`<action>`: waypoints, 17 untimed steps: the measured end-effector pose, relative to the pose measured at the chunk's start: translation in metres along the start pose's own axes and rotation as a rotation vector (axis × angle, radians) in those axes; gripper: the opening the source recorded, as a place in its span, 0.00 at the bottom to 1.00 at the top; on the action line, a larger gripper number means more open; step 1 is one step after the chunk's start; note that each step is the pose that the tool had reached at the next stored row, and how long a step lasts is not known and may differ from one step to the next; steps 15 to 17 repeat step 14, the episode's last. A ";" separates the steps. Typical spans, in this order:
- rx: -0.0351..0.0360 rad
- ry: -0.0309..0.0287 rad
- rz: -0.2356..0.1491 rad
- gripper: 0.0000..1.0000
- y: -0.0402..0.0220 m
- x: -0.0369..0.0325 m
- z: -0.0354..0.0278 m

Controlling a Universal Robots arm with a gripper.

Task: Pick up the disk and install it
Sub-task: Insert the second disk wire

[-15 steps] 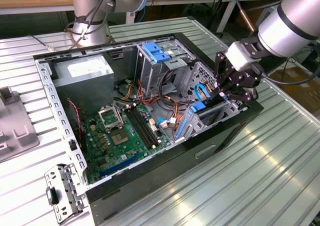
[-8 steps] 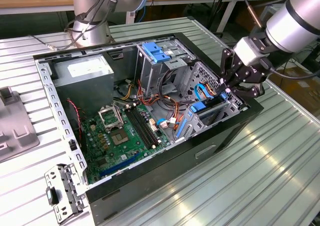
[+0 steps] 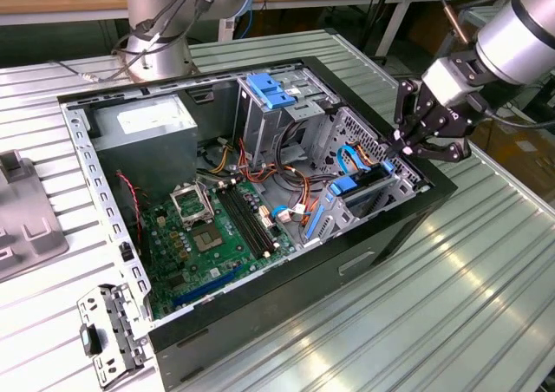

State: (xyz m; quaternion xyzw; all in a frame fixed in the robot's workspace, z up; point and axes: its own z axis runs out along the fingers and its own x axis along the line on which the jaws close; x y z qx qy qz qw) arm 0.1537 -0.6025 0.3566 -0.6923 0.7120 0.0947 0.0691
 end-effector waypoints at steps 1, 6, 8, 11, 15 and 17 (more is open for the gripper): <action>-0.0004 0.0001 0.000 0.11 -0.0015 -0.0001 -0.0003; -0.0005 0.0000 0.000 0.11 -0.0014 -0.0020 -0.0086; -0.0005 -0.0001 0.000 0.11 -0.0014 -0.0021 -0.0087; -0.0005 0.0001 0.000 0.11 -0.0014 -0.0021 -0.0088; -0.0005 0.0001 0.000 0.11 -0.0014 -0.0021 -0.0089; -0.0005 0.0001 0.000 0.11 -0.0014 -0.0021 -0.0089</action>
